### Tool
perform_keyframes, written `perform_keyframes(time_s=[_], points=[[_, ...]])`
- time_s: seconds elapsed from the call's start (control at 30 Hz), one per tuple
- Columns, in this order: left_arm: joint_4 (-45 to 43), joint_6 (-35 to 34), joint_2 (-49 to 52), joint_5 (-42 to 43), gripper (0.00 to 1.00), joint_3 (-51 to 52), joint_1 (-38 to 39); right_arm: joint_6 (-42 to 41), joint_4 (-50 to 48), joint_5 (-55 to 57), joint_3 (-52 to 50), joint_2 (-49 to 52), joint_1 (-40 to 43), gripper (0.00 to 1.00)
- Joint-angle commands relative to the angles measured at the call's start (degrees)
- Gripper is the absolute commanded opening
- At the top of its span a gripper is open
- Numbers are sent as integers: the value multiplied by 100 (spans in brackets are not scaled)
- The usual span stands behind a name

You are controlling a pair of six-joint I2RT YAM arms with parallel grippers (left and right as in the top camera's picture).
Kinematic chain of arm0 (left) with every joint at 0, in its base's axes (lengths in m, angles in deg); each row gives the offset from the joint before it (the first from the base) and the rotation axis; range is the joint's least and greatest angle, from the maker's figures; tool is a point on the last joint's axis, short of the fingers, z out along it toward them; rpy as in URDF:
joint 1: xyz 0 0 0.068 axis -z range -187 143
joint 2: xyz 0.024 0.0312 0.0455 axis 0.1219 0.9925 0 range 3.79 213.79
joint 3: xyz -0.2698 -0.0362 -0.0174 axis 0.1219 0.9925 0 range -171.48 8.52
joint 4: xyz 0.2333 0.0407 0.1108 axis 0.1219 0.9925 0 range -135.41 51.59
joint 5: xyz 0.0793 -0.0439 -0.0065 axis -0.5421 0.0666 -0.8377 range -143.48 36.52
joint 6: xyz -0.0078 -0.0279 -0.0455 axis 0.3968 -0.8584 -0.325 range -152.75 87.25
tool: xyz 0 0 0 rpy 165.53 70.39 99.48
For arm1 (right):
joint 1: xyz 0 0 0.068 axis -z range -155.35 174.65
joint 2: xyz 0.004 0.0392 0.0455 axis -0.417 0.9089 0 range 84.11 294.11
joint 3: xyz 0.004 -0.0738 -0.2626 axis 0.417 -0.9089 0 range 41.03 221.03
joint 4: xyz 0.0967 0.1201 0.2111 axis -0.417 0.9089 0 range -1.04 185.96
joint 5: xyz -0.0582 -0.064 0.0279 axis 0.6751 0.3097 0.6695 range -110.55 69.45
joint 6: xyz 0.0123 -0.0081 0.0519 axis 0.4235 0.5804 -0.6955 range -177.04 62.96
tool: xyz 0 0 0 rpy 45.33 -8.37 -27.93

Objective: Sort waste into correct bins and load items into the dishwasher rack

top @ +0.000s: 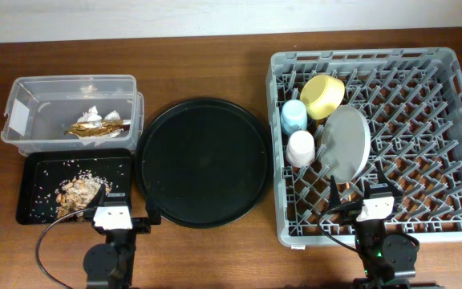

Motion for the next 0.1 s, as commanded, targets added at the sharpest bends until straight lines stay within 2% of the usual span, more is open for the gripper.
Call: perform_keyframes(time_s=[0.0,0.07], points=[[0,109,-63,-2,99,37,26,20,20,-55,-31,-37,-28,98],[0,109,-63,-2,99,37,26,20,20,-55,-31,-37,-28,98]])
